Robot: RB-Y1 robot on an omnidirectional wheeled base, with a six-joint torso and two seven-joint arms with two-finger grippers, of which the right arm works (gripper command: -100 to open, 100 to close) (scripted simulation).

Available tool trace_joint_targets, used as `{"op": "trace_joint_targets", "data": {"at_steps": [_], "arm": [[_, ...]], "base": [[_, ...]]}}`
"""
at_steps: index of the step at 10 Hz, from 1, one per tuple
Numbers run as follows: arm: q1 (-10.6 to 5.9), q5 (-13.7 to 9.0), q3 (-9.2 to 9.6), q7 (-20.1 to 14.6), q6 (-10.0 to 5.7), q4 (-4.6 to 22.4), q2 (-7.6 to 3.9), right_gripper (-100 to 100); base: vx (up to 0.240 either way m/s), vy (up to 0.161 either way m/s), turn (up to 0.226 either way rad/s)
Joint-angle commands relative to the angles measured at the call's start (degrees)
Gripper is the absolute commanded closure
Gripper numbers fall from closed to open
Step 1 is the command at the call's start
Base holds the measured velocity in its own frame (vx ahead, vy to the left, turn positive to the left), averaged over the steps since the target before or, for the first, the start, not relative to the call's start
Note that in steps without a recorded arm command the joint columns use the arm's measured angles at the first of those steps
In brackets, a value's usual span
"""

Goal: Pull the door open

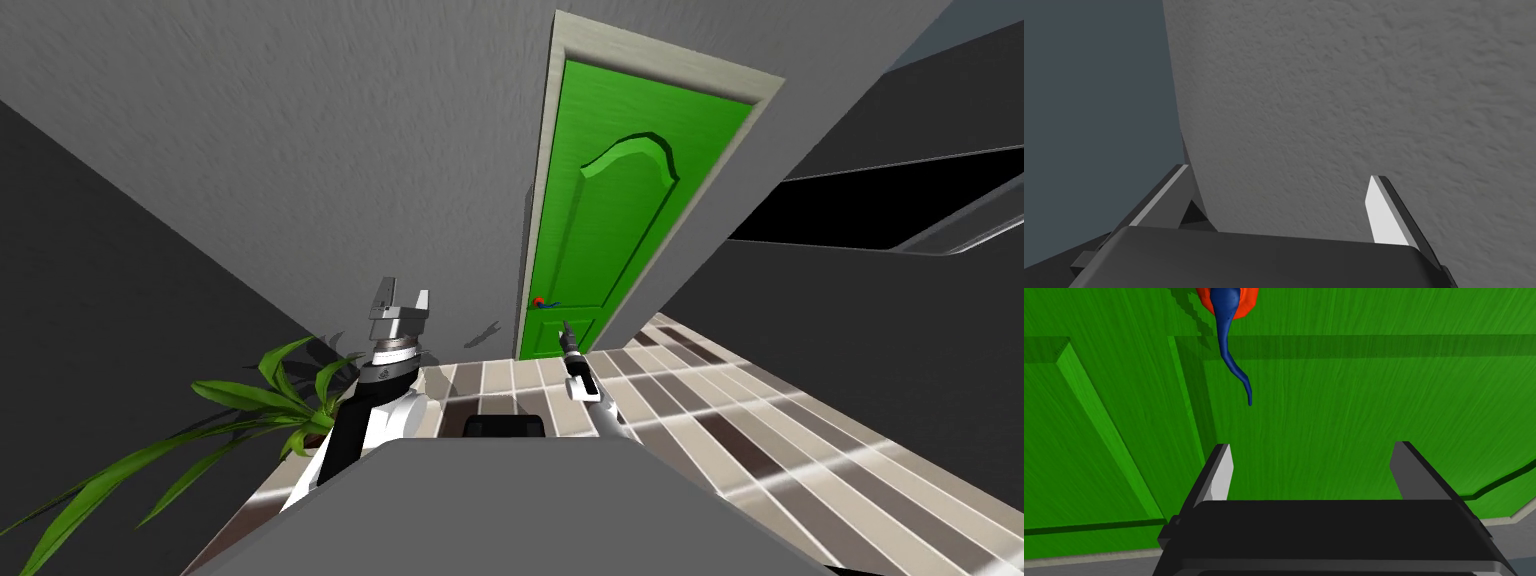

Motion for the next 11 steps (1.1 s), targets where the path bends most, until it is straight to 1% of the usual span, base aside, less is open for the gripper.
{"op": "trace_joint_targets", "data": {"at_steps": [1, 2, 3, 4, 6, 7, 8, 11], "arm": [[-1.46, -0.12, -0.23, 0.07, -0.60, 2.86, -0.40, -100], [-1.46, -0.12, -0.23, 0.07, -0.60, 3.45, -0.40, -100], [-2.47, -0.20, -0.40, 0.18, -0.89, 5.60, -0.66, -100], [-2.47, -0.20, -0.40, 0.18, -0.89, 5.60, -0.66, -100], [-4.28, -0.34, -0.69, 0.37, -1.41, 9.12, -1.12, -100], [-4.28, -0.34, -0.69, 0.37, -1.41, 9.43, -1.12, -100], [-5.18, -0.42, -0.84, 0.46, -1.66, 11.32, -1.35, -100], [-7.34, -0.59, -1.20, 0.69, -2.27, 15.90, -1.90, -100]], "base": [[0.028, -0.039, 0.122], [0.022, -0.035, 0.070], [0.019, -0.037, 0.148], [0.015, -0.041, 0.059], [0.029, -0.043, 0.136], [0.025, -0.048, 0.077], [0.020, -0.046, 0.118], [0.029, -0.056, 0.157]]}}
